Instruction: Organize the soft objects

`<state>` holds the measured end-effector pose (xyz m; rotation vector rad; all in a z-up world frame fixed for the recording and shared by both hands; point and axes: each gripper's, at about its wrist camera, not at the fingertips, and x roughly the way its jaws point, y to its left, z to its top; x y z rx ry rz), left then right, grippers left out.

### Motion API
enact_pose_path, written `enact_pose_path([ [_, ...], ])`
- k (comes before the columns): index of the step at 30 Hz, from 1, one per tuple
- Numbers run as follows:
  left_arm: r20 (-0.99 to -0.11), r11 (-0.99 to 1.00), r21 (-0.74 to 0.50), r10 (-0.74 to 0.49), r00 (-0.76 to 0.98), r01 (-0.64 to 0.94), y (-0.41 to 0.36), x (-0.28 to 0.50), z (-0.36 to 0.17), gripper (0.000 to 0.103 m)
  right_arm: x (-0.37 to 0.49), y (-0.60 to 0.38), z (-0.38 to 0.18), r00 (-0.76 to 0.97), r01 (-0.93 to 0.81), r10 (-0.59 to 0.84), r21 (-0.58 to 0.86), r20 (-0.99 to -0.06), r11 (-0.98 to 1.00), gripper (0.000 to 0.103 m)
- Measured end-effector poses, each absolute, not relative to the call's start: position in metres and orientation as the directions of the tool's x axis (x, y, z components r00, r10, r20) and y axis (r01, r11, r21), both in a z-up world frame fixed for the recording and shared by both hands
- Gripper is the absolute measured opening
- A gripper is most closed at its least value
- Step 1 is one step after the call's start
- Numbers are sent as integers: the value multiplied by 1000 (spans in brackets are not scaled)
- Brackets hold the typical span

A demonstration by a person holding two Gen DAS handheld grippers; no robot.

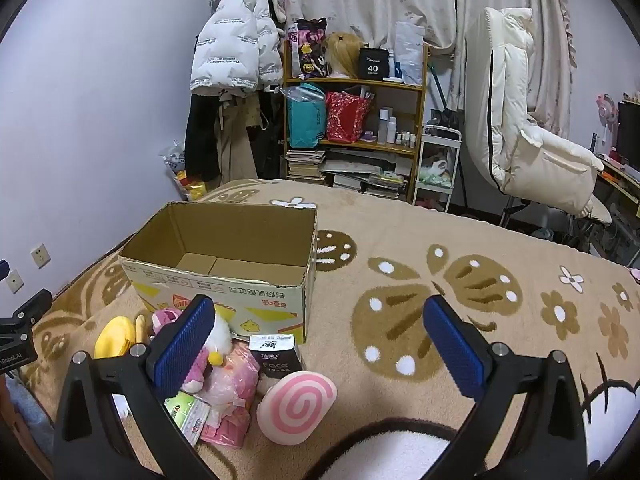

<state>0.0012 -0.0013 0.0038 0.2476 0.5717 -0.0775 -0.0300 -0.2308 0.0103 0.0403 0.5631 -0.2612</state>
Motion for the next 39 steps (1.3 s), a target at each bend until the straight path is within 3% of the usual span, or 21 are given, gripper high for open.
enact_pose_path([
  [39, -539, 967, 211, -5, 842, 141, 1, -1, 4, 102, -29, -231, 9, 811, 258, -236, -34, -536, 966, 103],
])
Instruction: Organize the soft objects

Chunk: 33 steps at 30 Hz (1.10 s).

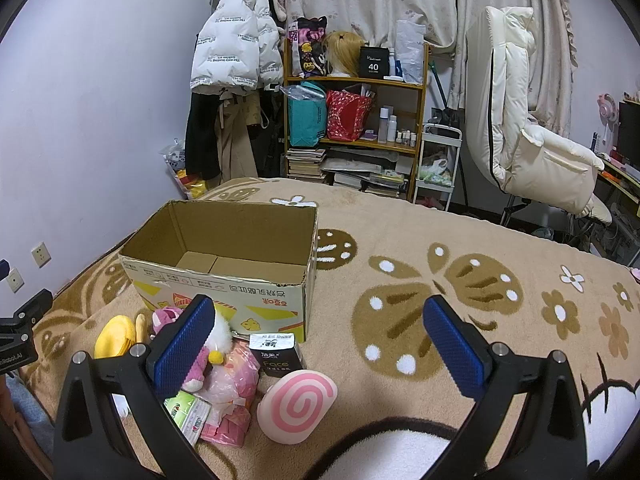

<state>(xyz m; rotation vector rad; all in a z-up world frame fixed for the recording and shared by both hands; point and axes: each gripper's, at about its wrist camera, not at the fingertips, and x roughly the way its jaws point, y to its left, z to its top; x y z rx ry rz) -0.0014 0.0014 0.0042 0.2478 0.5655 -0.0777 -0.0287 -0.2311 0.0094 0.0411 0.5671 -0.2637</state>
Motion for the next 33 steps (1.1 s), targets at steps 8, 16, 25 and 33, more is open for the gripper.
enact_pose_path([
  [8, -539, 967, 211, -5, 842, 141, 2, -2, 6, 102, -29, -231, 10, 811, 258, -236, -34, -535, 966, 103],
  [16, -539, 967, 213, -3, 843, 140, 2, -2, 6, 102, -29, -231, 10, 811, 258, -236, -34, -536, 966, 103],
  [25, -540, 967, 212, -4, 842, 141, 2, -2, 6, 102, -29, -231, 10, 812, 257, -234, -34, -535, 966, 103],
  [33, -541, 967, 213, -4, 841, 142, 2, -2, 7, 102, -32, -235, 14, 811, 257, -235, -34, -536, 966, 103],
])
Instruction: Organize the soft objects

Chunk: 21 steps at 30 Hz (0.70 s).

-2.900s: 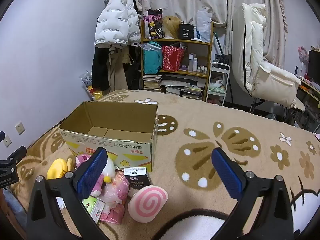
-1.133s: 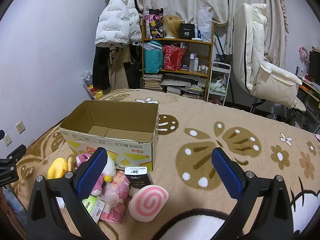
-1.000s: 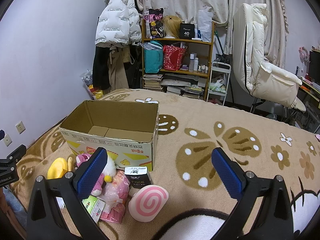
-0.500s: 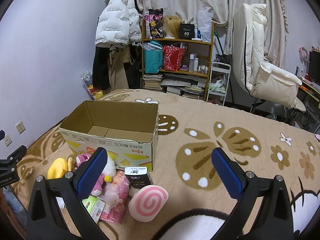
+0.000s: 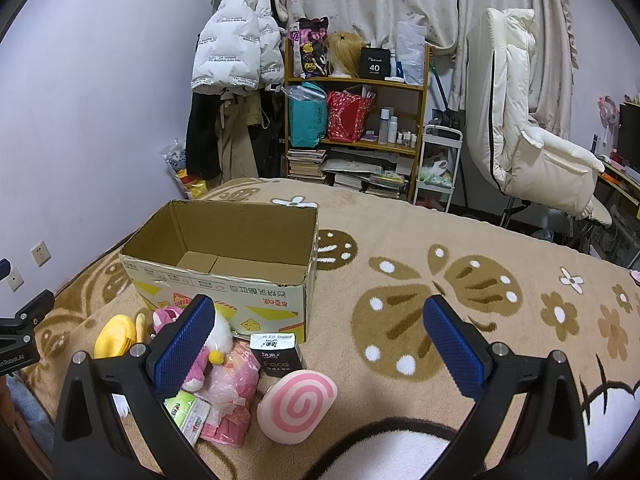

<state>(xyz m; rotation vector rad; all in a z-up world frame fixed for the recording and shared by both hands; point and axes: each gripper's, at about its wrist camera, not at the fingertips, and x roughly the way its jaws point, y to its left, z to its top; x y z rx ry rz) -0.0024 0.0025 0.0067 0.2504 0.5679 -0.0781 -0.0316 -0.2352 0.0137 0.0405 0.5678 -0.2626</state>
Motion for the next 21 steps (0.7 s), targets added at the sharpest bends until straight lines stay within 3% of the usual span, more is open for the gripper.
enact_pose_path([
  [15, -543, 966, 218, -1, 840, 142, 3, -3, 0, 102, -27, -229, 8, 806, 250, -228, -34, -547, 968, 103],
  [21, -585, 968, 203, 0, 811, 147, 3, 6, -10, 102, -25, -237, 5, 784, 245, -206, -14, -586, 969, 103],
])
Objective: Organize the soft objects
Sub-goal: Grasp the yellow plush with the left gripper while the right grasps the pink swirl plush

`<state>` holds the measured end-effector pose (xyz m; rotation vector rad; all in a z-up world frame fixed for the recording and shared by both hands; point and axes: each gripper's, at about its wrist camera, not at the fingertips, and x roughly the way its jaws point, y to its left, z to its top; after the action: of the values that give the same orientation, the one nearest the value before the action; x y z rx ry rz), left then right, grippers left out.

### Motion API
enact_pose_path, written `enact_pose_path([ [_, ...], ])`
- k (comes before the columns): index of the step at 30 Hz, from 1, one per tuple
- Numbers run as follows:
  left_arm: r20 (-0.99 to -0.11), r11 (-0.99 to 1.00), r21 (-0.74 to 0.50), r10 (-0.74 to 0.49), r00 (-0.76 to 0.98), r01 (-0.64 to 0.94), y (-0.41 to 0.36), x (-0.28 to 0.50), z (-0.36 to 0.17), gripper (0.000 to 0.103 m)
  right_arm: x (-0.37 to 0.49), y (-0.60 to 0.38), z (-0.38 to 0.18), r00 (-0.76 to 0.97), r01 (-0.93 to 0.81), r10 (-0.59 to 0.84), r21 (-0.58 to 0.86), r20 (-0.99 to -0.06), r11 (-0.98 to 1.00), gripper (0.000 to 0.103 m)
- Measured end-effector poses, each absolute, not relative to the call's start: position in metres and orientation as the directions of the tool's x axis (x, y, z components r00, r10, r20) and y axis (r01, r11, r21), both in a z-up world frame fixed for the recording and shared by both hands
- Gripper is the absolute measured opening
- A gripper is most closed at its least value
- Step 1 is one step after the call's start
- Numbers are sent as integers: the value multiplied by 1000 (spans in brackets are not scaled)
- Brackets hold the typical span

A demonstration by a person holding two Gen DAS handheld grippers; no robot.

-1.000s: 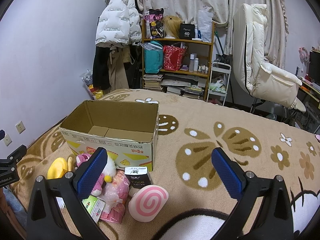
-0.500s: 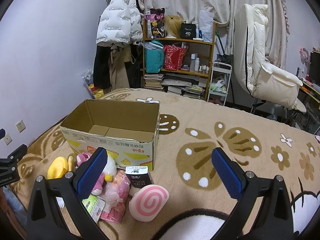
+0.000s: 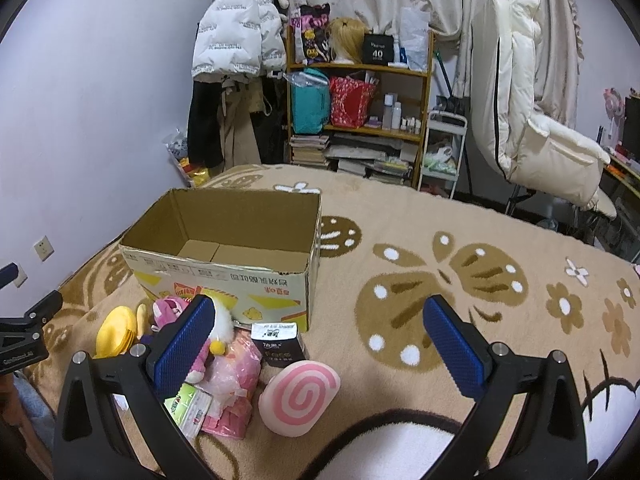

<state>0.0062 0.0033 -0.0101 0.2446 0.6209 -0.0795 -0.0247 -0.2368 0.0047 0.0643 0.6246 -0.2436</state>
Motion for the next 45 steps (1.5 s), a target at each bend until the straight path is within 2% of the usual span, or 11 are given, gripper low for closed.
enact_pose_path([
  [6, -643, 971, 178, -7, 766, 158, 4, 25, -22, 102, -15, -246, -3, 742, 260, -199, 1, -640, 966, 103],
  [21, -756, 966, 146, -29, 654, 212, -10, 61, -56, 102, 23, -265, -45, 617, 267, -62, 136, -784, 954, 103],
  [31, -790, 952, 175, -17, 612, 251, -30, 82, -77, 102, 43, -263, -68, 556, 255, -30, 136, -830, 957, 103],
  [45, -847, 953, 144, -20, 531, 266, -38, 102, -106, 102, 52, -266, -97, 476, 261, 19, 161, -879, 952, 103],
])
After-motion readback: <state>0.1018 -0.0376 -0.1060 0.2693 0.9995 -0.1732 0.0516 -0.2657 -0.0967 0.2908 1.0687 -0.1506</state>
